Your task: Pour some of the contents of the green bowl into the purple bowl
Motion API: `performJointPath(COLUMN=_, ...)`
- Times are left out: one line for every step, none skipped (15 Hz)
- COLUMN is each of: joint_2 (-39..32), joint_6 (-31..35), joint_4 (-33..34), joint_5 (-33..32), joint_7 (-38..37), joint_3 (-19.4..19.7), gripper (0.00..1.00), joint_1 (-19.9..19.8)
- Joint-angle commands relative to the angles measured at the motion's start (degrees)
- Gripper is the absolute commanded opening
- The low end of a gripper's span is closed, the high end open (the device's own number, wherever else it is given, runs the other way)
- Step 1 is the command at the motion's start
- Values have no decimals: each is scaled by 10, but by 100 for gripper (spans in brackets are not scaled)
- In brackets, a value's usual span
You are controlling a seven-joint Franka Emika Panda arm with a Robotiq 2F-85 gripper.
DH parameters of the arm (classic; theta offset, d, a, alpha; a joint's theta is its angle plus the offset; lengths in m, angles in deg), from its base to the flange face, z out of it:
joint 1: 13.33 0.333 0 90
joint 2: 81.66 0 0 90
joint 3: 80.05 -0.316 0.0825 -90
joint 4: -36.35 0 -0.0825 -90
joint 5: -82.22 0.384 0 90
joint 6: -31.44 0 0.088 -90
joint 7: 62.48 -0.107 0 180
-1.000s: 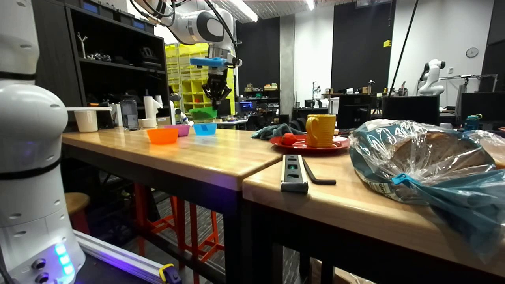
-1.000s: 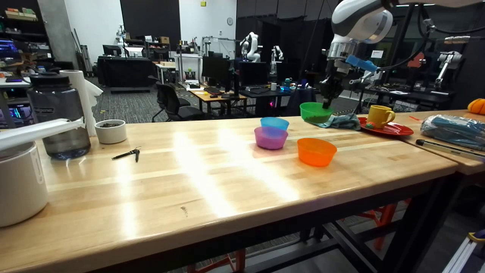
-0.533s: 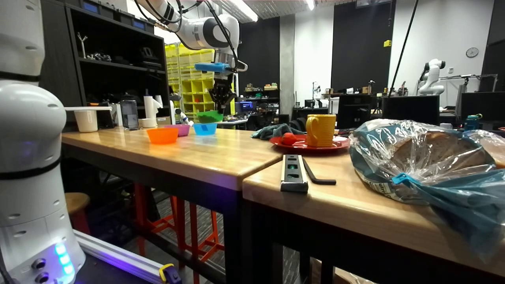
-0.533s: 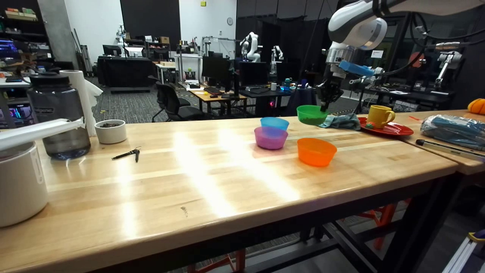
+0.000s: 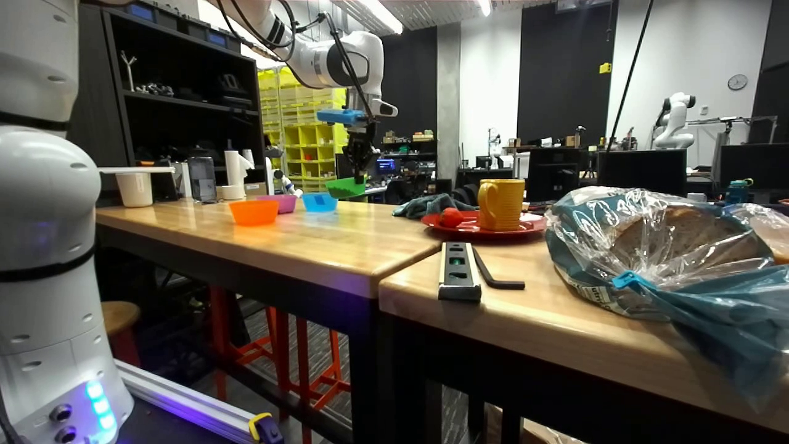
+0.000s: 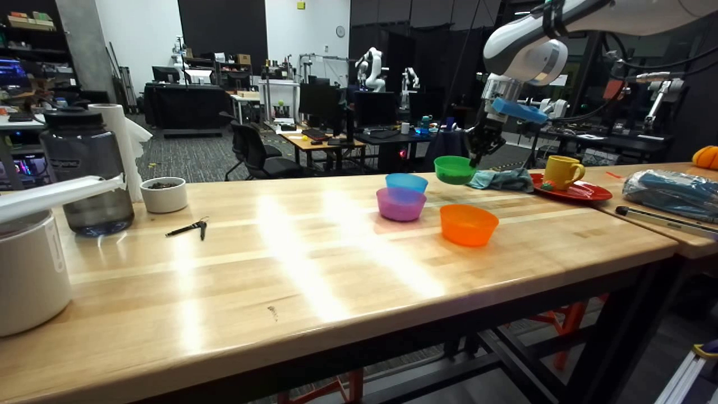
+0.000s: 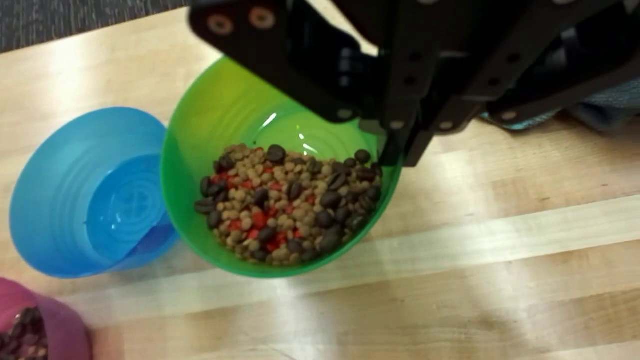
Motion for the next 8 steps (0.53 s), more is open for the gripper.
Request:
performJointPath(joint_2=-12, joint_6=-2, joint_4=14, joint_5=6, joint_7=-35, joint_3=2, gripper=1, joint_1=-9)
performJointPath(joint_2=-13, joint_6=-6, joint_4=14, joint_5=6, joint_7=-40, joint_3=3, gripper=1, joint_1=-12)
performJointPath(joint_2=-14, joint_6=-8, joint_4=13, joint_5=7, joint_7=-45, joint_3=4, gripper=1, joint_1=-14)
performJointPath(joint_2=-14, joint_6=-11, joint_4=11, joint_5=7, joint_7=-48, joint_3=6, gripper=1, joint_1=-17)
performJointPath(joint_2=-14, joint_6=-15, joint_4=8, joint_5=9, joint_7=-50, joint_3=8, gripper=1, joint_1=-20)
performJointPath(joint_2=-14, joint_6=-16, joint_4=6, joint_5=10, joint_7=-52, joint_3=10, gripper=1, joint_1=-23)
performJointPath(joint_2=-14, joint_6=-14, joint_4=2, joint_5=10, joint_7=-53, joint_3=12, gripper=1, joint_1=-26)
performJointPath(joint_2=-15, joint_6=-16, joint_4=1, joint_5=14, joint_7=-52, joint_3=13, gripper=1, joint_1=-29)
